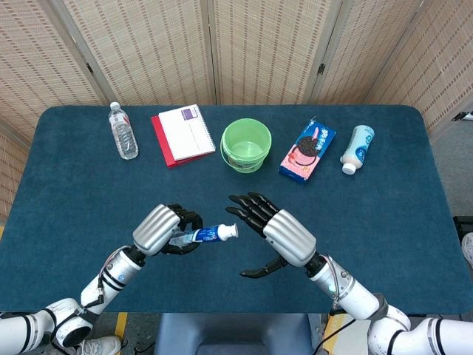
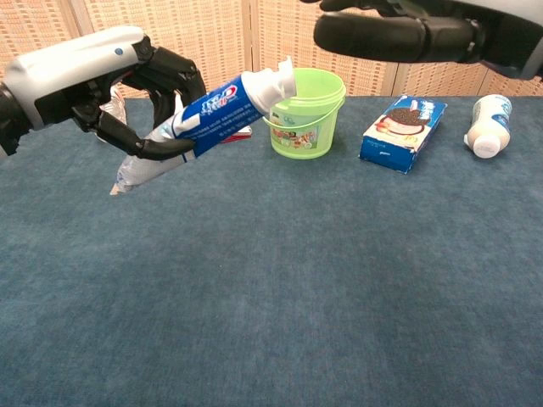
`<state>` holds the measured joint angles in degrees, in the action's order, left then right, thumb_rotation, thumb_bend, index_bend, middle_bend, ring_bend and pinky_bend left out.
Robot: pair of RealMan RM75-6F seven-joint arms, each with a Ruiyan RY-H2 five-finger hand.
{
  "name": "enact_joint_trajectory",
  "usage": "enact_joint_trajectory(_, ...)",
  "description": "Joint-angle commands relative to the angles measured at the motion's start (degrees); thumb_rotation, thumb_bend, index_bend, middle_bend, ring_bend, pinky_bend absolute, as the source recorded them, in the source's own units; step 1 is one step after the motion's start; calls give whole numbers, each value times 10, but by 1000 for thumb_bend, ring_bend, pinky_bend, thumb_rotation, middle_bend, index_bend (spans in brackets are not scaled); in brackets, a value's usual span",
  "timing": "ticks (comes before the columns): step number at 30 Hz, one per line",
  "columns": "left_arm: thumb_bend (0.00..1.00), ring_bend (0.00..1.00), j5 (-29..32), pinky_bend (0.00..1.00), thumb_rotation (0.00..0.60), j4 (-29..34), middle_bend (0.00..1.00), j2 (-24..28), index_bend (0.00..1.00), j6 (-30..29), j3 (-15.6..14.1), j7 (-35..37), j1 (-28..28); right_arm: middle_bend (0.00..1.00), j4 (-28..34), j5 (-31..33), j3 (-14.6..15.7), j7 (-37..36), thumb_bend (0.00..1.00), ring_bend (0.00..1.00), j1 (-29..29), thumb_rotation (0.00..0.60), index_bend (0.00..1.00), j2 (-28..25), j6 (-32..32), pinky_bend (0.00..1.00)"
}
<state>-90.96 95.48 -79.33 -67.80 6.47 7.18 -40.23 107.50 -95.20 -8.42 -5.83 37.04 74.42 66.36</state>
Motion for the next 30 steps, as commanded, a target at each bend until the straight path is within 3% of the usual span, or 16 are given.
enact_joint_trajectory(1, 491, 653, 0, 537, 600, 2, 734, -1, 685, 1, 2, -2, -2, 0, -5, 7, -4, -8, 0, 0, 7, 130, 0, 11, -5, 0)
enact_joint_trajectory(5, 491, 652, 2, 537, 600, 3, 735, -4, 686, 3, 3, -5, -3, 0, -9, 19, -7, -19, 0, 0, 13, 94, 0, 21, -11, 0)
enact_joint_trajectory(30, 491, 653, 9, 536, 600, 21, 737, -1, 690, 9, 13, 13, -8, 0, -59, 40, -25, -17, 0, 0, 55, 80, 0, 100, -24, 0)
